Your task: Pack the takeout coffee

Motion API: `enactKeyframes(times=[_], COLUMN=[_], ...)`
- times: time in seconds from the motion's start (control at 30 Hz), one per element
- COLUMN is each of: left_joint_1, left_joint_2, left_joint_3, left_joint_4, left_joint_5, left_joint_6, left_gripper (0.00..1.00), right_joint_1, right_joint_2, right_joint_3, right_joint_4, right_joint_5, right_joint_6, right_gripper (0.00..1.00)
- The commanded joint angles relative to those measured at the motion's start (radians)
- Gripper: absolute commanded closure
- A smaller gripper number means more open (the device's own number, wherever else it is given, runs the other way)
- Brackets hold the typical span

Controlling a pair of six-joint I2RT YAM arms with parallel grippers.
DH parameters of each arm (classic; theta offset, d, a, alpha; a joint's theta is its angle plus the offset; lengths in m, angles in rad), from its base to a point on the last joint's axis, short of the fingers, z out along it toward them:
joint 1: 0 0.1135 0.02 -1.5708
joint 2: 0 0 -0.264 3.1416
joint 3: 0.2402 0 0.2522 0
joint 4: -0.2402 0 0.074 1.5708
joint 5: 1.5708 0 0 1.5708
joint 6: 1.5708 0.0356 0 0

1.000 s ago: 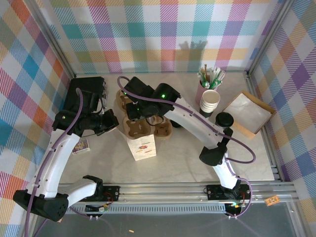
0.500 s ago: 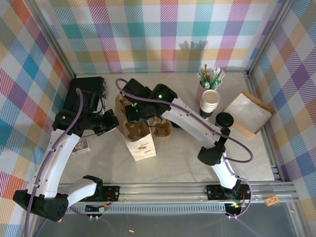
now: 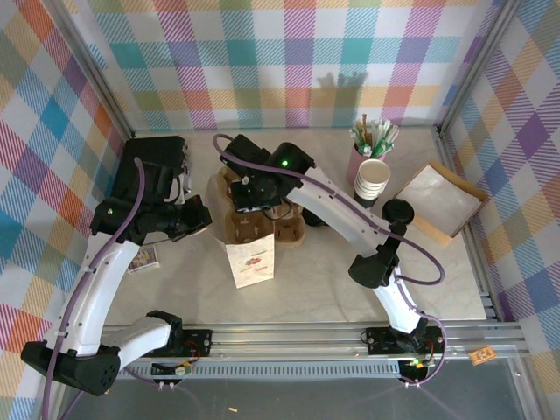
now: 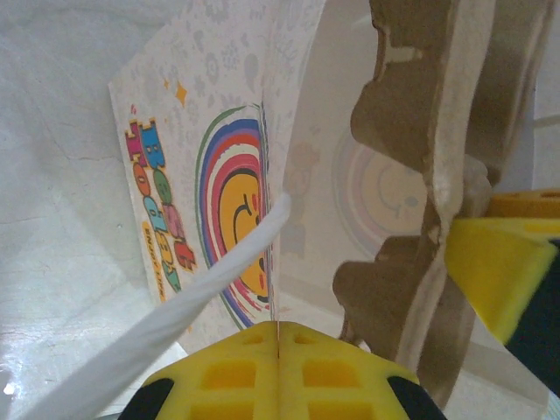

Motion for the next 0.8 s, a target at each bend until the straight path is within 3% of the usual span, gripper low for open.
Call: enactKeyframes(times=[0.0, 0.77], left_joint_1=[-0.006, -0.012], left_joint_2=[-0.023, -0.001], left_joint_3=[-0.009, 0.007], left_joint_4=[0.021, 0.018], left_joint_5=[0.022, -0.018], left_joint_6=[0.017, -0.016], left_gripper=[1.0, 1.0], right_joint_1=[-0.001, 0.048], right_joint_2=[0.02, 0.077], right_joint_3=[-0.007, 0.047], right_joint_4=[-0.047, -0.138], right_joint_5=[-0.017, -0.007], right_joint_6=[0.008, 0.001], right_gripper=[1.0, 1.0])
